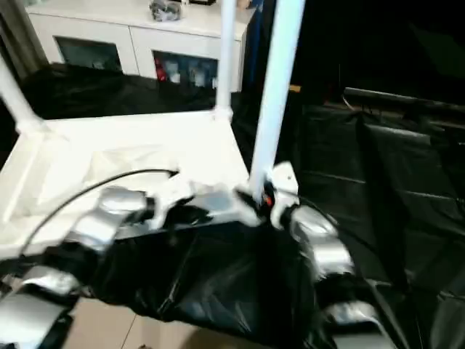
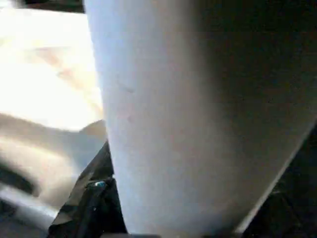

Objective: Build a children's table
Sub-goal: Rotate leg to tighten

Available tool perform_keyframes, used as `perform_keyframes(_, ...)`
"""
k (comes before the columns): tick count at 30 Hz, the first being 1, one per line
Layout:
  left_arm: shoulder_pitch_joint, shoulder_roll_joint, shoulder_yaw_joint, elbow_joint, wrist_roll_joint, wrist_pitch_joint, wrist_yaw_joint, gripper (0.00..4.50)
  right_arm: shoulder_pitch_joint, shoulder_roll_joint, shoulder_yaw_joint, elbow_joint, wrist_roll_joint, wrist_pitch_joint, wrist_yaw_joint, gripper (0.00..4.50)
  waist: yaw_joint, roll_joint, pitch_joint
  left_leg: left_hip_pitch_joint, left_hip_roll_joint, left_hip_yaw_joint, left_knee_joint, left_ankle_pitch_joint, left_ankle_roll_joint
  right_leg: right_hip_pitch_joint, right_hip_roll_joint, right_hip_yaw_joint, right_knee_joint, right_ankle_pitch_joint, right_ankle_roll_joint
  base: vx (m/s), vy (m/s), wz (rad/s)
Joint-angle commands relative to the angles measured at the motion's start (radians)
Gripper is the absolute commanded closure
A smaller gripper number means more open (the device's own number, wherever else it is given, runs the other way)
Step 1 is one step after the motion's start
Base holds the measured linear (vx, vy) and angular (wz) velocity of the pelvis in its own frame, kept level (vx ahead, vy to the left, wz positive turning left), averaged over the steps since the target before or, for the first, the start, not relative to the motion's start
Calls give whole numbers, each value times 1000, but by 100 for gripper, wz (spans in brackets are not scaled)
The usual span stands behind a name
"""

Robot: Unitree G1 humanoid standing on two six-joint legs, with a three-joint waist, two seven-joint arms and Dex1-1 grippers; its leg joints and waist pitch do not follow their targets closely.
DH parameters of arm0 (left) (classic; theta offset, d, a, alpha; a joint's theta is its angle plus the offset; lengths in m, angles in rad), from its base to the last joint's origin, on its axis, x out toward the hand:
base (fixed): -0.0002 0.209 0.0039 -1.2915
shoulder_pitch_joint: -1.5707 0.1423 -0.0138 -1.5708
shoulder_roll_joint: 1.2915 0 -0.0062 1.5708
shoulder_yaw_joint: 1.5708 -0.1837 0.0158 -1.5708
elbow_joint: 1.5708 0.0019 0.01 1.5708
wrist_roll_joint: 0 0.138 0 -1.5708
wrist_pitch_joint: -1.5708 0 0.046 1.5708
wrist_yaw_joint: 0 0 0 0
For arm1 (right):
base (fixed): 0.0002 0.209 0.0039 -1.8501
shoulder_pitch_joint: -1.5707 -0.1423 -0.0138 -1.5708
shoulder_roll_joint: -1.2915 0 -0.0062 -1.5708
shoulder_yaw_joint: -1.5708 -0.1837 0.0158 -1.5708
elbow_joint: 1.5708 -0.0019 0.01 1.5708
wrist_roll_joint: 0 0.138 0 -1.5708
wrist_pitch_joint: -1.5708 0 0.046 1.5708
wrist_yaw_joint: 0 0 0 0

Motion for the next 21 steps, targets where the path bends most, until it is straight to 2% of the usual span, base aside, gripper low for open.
perform_keyframes(1,-36,-101,16,1,-32,7,132,450,-6,83,35,122,-25,98,-107,240,-4,-7,-42,3,23,-8,-72,-277,1,31,-65,43,-91,-412,-137,0,0,0)
perform_keyframes(5,-43,-133,6,3,-15,4,167,450,-41,117,42,165,-44,40,-144,240,-1,-10,-48,-3,21,-5,-67,-236,22,40,-64,43,-81,-307,-156,0,0,0)
perform_keyframes(6,-40,-138,3,-3,-13,5,165,450,-46,125,57,165,-51,12,-117,191,0,-12,-48,-4,20,-2,-65,-226,32,40,-64,43,-79,-281,-162,0,0,0)
perform_keyframes(8,-36,-137,1,-8,-13,5,160,450,-45,127,56,160,-42,10,-93,179,1,-11,-48,-5,19,-1,-64,-211,45,43,-63,43,-77,-259,-169,0,0,0)
perform_keyframes(10,-29,-130,-5,-16,-12,0,147,450,-43,124,54,152,-34,9,-63,173,0,-13,-47,-6,20,-1,-65,-217,51,44,-63,42,-80,-274,-167,0,0,0)
perform_keyframes(12,-15,-111,-10,-30,-20,-19,111,450,-37,106,56,142,-32,6,-24,133,-2,-12,-44,-4,21,-4,-69,-252,45,41,-65,41,-86,-348,-150,0,0,0)
perform_keyframes(14,0,-90,-14,-49,-31,-31,66,450,-29,78,65,131,-34,0,20,129,-3,-11,-44,-4,23,-5,-70,-260,42,41,-66,41,-87,-358,-147,0,0,0)
perform_keyframes(17,17,-66,-17,-70,-47,-39,10,450,-12,37,87,107,-39,-12,92,121,-2,-14,-46,-5,24,-3,-67,-236,52,43,-65,42,-82,-303,-160,0,0,0)
perform_keyframes(18,30,-43,-17,-89,-62,-47,-42,450,9,-12,109,80,-45,-25,172,89,-3,-15,-46,-7,23,-2,-67,-231,56,44,-64,42,-81,-293,-163,0,0,0)
perform_keyframes(21,35,-16,-17,-96,-70,-53,-85,450,33,-74,134,49,-53,-34,277,84,2,-15,-46,-6,24,0,-64,-215,74,45,-64,42,-78,-266,-176,0,0,0)
